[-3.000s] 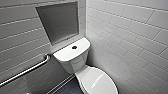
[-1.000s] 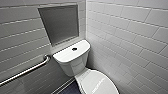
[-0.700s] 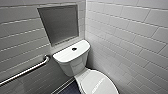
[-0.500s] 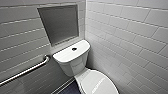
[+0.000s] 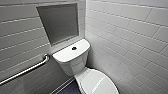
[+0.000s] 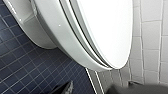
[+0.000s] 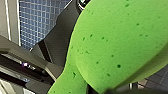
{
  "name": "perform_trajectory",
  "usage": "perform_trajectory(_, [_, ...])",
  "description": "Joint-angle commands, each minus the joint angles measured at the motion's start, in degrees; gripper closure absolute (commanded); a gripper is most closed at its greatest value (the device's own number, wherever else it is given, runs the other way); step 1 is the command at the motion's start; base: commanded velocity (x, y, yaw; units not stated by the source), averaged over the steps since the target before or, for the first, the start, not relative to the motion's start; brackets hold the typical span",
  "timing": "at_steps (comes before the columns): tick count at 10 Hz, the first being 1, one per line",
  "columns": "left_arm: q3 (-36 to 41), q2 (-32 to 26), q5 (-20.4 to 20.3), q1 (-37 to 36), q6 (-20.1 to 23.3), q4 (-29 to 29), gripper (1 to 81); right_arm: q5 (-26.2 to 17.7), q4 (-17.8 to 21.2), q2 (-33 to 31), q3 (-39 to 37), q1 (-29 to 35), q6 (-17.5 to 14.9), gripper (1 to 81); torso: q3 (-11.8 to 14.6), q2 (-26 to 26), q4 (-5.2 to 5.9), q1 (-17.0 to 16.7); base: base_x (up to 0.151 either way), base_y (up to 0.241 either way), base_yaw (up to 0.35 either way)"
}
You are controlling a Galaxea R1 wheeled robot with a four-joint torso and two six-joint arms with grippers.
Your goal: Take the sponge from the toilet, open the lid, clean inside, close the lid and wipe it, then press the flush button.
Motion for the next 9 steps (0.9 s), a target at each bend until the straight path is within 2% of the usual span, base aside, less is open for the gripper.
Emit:
perform_trajectory(1, [1.34,0.88,3.73,-7.75,-0.09,-2.19,1.0,-3.32,-1.43,-1.63,0.42,-0.30,0.12,81.1,0.00,0.00,0.00,0.00,0.000,0.000,0.000])
perform_trajectory(6, [-1.47,4.83,3.73,-9.42,-0.09,-3.95,1.0,-3.32,-1.51,-1.55,0.86,0.31,0.12,81.1,-0.02,0.00,0.00,0.02,0.000,0.000,0.000])
perform_trajectory(7, [-3.23,5.98,3.73,-9.50,-0.09,-4.66,1.0,-3.32,-1.51,-1.55,1.04,0.32,0.12,81.1,-2.08,0.00,0.00,0.02,0.000,0.000,0.000])
perform_trajectory(9, [-6.38,8.34,3.73,-9.68,-0.09,-5.62,1.0,-3.32,-1.51,-1.55,1.21,0.66,0.12,81.1,-3.91,0.00,0.00,0.02,0.000,0.000,0.000])
